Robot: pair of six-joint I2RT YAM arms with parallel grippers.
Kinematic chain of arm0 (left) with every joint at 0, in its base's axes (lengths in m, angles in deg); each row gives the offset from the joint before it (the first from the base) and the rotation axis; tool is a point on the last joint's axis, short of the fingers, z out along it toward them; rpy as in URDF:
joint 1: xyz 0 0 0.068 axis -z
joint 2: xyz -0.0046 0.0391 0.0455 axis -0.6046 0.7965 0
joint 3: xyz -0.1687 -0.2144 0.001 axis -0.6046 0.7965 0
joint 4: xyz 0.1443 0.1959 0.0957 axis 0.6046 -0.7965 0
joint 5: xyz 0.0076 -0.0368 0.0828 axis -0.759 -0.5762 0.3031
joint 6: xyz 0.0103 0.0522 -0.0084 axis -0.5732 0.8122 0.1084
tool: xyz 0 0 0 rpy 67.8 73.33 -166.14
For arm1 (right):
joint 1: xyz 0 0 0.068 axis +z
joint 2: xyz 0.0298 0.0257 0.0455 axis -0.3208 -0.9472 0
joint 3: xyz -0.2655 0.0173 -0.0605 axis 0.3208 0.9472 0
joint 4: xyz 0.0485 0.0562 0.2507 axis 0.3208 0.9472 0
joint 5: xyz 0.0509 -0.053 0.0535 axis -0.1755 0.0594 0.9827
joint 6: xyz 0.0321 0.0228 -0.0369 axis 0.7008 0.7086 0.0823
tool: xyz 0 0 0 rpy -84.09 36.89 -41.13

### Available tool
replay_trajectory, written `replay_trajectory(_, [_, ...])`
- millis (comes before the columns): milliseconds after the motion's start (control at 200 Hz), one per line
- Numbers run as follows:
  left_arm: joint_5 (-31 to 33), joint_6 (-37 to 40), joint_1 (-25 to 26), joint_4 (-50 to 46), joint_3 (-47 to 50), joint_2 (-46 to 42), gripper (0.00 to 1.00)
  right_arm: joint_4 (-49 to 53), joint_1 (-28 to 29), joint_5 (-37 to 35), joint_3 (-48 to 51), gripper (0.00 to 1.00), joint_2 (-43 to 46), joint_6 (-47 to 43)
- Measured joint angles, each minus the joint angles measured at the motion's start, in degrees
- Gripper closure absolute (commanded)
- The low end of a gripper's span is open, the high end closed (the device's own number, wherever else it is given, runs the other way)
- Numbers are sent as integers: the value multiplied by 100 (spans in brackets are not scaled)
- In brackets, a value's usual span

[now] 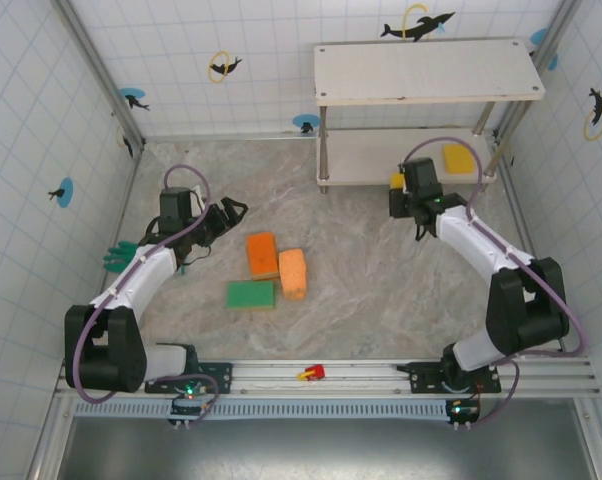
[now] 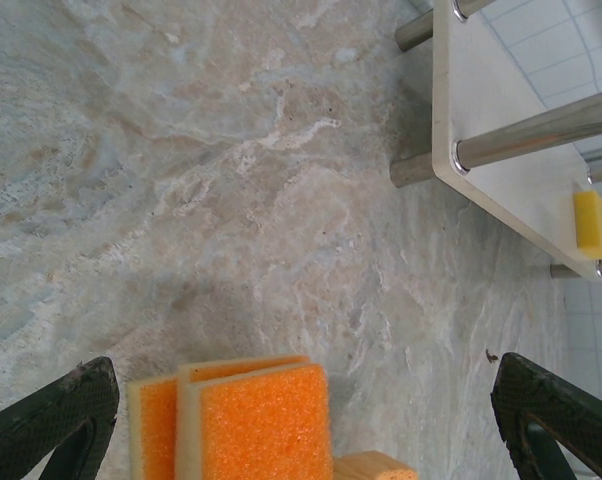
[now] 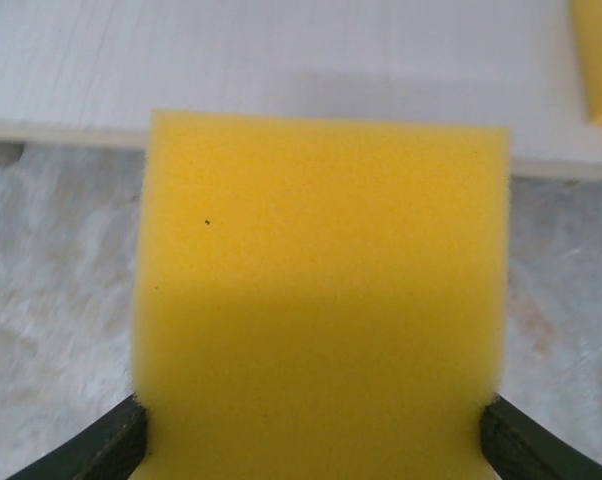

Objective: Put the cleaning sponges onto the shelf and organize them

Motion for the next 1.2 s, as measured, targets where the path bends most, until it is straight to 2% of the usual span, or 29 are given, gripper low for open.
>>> replay_trajectory(310, [22,24,0,-15,0,-2,3,-57,-765,179,-1034,35,-1147,-317])
replay_trajectory(556, [22,24,0,-15,0,-2,3,-275,-1209,575,-1368,34,-1580,-378])
replay_trajectory(1201, [24,22,0,-46,-50,59,3,-975,-1543,1084,-1773,34,-2485,-568])
